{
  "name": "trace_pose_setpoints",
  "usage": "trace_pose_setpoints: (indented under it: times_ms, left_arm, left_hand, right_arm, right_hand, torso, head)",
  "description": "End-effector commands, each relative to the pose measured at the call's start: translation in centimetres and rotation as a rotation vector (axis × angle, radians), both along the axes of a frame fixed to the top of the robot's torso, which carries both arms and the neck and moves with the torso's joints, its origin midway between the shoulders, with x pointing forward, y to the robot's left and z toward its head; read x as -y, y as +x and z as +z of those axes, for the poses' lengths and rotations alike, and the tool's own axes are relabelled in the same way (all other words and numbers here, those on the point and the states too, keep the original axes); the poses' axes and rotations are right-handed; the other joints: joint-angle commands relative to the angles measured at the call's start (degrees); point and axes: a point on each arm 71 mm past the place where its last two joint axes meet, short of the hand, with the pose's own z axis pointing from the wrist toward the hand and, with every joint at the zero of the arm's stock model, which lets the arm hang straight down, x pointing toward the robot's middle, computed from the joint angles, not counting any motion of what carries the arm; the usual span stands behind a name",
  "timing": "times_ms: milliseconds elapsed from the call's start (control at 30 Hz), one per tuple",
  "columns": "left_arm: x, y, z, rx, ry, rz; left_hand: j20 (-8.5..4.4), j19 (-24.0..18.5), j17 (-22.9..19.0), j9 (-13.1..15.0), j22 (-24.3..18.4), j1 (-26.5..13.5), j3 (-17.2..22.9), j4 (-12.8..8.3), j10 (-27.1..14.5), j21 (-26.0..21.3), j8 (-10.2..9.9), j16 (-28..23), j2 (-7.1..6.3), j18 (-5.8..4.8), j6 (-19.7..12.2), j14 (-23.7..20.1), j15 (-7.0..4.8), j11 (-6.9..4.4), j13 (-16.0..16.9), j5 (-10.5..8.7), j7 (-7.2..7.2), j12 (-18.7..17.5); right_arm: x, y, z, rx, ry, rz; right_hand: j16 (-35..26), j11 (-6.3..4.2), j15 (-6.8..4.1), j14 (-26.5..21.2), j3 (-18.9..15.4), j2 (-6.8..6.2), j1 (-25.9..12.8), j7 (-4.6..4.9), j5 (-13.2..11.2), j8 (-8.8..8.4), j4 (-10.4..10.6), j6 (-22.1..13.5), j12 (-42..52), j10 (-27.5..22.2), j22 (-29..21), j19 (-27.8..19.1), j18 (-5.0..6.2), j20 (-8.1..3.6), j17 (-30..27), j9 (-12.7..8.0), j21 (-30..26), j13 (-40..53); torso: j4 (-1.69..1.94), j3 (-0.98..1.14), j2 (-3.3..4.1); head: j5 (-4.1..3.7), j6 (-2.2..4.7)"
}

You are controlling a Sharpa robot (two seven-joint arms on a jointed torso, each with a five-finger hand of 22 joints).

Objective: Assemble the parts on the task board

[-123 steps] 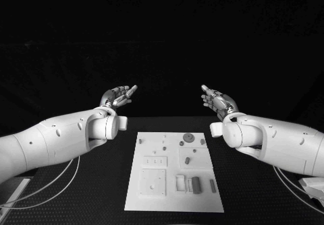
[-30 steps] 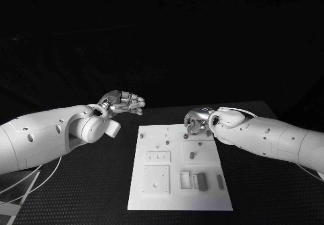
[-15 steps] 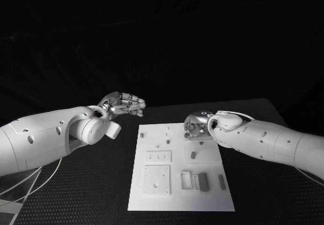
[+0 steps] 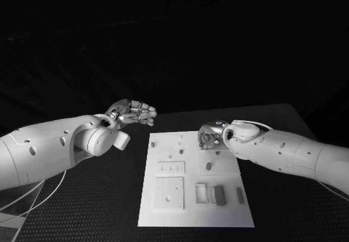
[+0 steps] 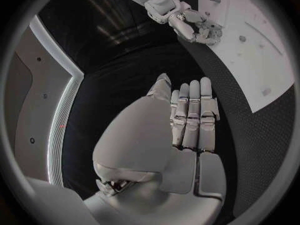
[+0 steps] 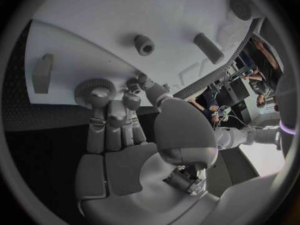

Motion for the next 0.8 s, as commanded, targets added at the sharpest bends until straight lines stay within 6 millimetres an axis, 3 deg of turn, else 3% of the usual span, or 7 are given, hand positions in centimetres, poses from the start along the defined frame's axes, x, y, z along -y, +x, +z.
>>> trace_pose_setpoints:
  times_ms: [33, 433, 800]
  left_arm:
    - [0.29, -0.02, 0.22, 0.009, -0.008, -0.022]
    - [0.13, 0.06, 0.18, 0.006, -0.005, -0.019]
    - [0.06, 0.11, 0.16, 0.004, -0.004, -0.018]
  left_hand:
    - [-0.11, 0.3, 0.1, -0.1, -0.1, -0.7, -0.3, 0.0, 0.1, -0.2, -0.3, -0.3, -0.04, 0.41, -0.1, 0.3, 0.08, 0.38, 0.1, 0.26, 0.41, -0.4]
    - [-0.11, 0.4, 0.2, -0.1, -0.1, -0.9, -0.3, 0.1, 0.1, -0.3, -0.4, -0.4, -0.05, 0.40, -0.2, 0.3, 0.08, 0.43, 0.1, 0.25, 0.47, -0.6]
    - [-0.11, 0.4, 0.3, -0.2, -0.1, -1.0, -0.3, 0.0, 0.1, -0.3, -0.4, -0.5, -0.08, 0.39, -0.3, 0.3, 0.08, 0.45, 0.1, 0.22, 0.49, -0.7]
  right_arm:
    - [-0.06, -0.08, -0.27, -0.016, -0.023, 0.008]
    - [0.51, -0.09, -0.46, -0.024, -0.041, 0.002]
    - [0.44, -0.20, -0.44, -0.016, -0.051, 0.010]
  right_hand:
    - [0.4, 0.80, 0.04, 0.3, 0.4, 0.47, -0.2, 0.06, 0.2, -0.08, 0.1, 0.5, 0.3, -1.1, 1.3, 0.2, 2.23, -0.38, 0.1, 0.0, 0.3, 0.2]
    - [0.7, 0.54, -0.20, 0.3, 1.2, 2.87, 0.4, -0.22, 0.3, 0.25, 0.0, 1.4, 1.0, -1.1, 1.3, 0.0, 2.23, -0.55, 0.0, 0.4, 0.7, 0.6]
    - [0.8, 0.54, -0.19, 0.3, 4.1, 1.78, 0.6, -0.22, 0.3, 0.12, 0.1, 1.7, 1.3, -1.2, 1.2, -0.1, 2.23, -0.40, -0.1, 0.5, 1.1, 0.6]
  torso:
    - [0.06, 0.21, 0.27]
    - [0.13, 0.41, 0.50]
    - [0.17, 0.58, 0.69]
  head:
    - [0.01, 0.10]
    - [-0.04, 0.05]
    - [-0.22, 0.12]
